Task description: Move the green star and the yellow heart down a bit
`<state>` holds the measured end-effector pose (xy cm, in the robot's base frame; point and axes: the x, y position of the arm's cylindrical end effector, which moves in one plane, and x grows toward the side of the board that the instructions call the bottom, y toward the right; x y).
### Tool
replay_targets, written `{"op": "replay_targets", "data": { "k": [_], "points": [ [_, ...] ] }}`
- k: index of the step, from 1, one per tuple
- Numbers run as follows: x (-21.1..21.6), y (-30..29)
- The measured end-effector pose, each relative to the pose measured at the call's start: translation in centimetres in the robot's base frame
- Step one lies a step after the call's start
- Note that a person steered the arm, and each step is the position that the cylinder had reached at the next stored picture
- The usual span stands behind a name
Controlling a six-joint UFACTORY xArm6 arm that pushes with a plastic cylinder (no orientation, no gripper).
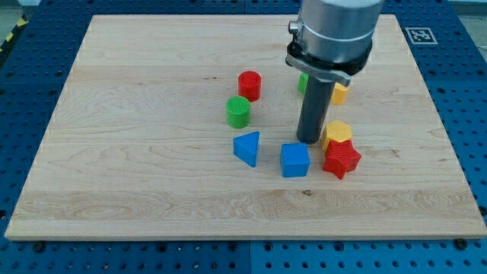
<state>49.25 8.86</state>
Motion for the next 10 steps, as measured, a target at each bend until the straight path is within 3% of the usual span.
{"op": "replay_targets", "data": {
  "k": [5, 8, 10],
  "points": [
    [-1.4, 2.3],
    [-8.8, -3.2],
    [-13.2, -3.5]
  ]
}}
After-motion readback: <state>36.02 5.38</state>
